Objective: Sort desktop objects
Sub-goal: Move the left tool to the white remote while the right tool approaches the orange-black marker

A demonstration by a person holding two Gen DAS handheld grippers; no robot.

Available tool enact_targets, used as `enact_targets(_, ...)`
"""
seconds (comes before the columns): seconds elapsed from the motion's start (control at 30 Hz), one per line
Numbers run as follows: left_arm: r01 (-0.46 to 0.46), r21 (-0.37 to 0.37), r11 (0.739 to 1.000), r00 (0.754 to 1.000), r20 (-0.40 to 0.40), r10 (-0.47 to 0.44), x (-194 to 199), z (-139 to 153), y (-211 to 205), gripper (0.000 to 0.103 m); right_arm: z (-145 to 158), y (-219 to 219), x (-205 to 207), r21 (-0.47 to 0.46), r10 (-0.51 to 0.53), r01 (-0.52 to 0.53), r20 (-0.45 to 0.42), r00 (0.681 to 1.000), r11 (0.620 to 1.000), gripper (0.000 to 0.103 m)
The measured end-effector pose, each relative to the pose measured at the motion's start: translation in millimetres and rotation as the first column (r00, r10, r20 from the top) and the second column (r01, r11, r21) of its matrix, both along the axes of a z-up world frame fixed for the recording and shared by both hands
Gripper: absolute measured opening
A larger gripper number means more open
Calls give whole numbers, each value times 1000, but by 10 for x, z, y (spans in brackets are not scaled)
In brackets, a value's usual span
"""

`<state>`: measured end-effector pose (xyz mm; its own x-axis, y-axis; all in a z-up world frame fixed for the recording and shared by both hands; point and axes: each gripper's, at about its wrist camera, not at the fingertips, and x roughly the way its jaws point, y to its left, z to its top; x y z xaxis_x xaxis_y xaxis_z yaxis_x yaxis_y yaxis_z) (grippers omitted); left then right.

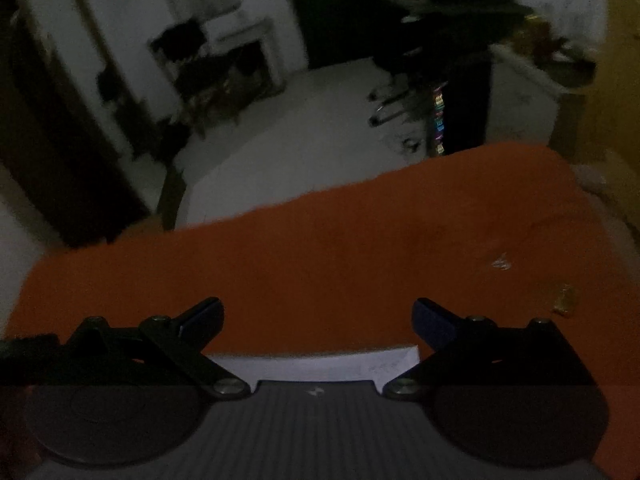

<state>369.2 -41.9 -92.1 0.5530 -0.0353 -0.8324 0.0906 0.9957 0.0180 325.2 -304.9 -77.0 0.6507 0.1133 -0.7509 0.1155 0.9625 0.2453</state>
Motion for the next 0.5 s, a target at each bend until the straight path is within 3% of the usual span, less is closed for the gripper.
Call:
enact_targets(0.1,44,58,997,997,-59,-41,-12,-473,-129,101,-440,89,76,5,-7,7,-80,997,1000,102)
enact_targets(0.23,132,118,984,987,-103,-120,-126,-896,-328,100,-1035,152,82,81,-49,65,-191,980,995,98)
enact_targets(0.3,137,111,984,988,-91,-127,-191,-1100,-385,92,-1313,202,54,86,-57,79,-235,970,993,93)
enact_targets(0.43,178,101,979,977,-134,-164,-261,-1445,-431,81,-1825,348,-30,22,-22,30,-314,949,999,67)
enact_targets(0.5,185,103,977,975,-142,-170,-283,-1535,-434,79,-2012,430,-61,-1,9,-10,-339,941,1000,64)
